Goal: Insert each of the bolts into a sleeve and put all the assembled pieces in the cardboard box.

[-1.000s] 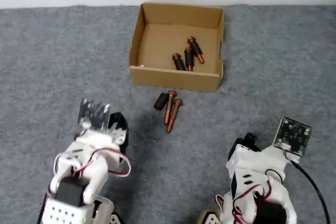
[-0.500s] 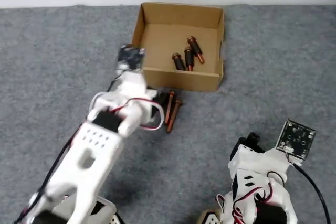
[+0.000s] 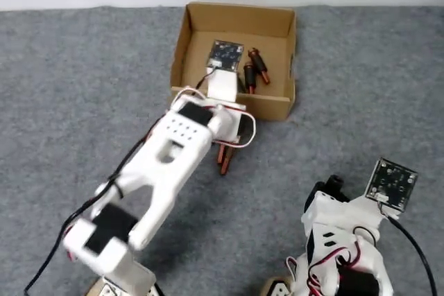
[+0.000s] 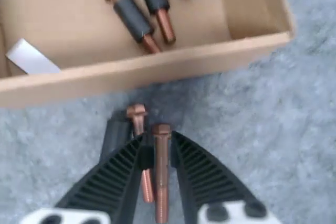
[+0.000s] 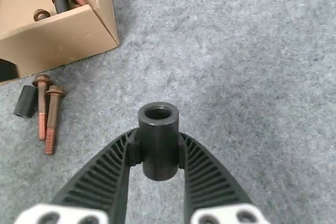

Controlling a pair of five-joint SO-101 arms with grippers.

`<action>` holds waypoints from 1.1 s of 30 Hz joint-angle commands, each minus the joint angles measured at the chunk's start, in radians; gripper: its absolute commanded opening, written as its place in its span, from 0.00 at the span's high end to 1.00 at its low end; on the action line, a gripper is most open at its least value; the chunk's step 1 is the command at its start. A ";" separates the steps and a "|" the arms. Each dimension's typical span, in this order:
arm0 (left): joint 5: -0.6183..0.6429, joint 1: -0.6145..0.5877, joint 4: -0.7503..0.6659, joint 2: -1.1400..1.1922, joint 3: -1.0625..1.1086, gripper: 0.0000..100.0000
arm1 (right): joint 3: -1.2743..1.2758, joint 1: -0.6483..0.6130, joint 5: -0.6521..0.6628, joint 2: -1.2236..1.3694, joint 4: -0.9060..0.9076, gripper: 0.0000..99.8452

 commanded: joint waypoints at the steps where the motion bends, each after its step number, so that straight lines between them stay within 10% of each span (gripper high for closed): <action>1: 0.017 0.005 0.103 0.109 -0.162 0.92 | -0.005 0.008 -0.012 -0.002 -0.027 0.99; 20: 0.017 0.015 0.555 0.557 -0.717 0.92 | -0.003 0.025 -0.012 -0.002 -0.027 0.99; 33: 0.043 0.006 0.577 0.770 -0.967 0.92 | -0.003 0.028 -0.012 -0.002 -0.027 0.99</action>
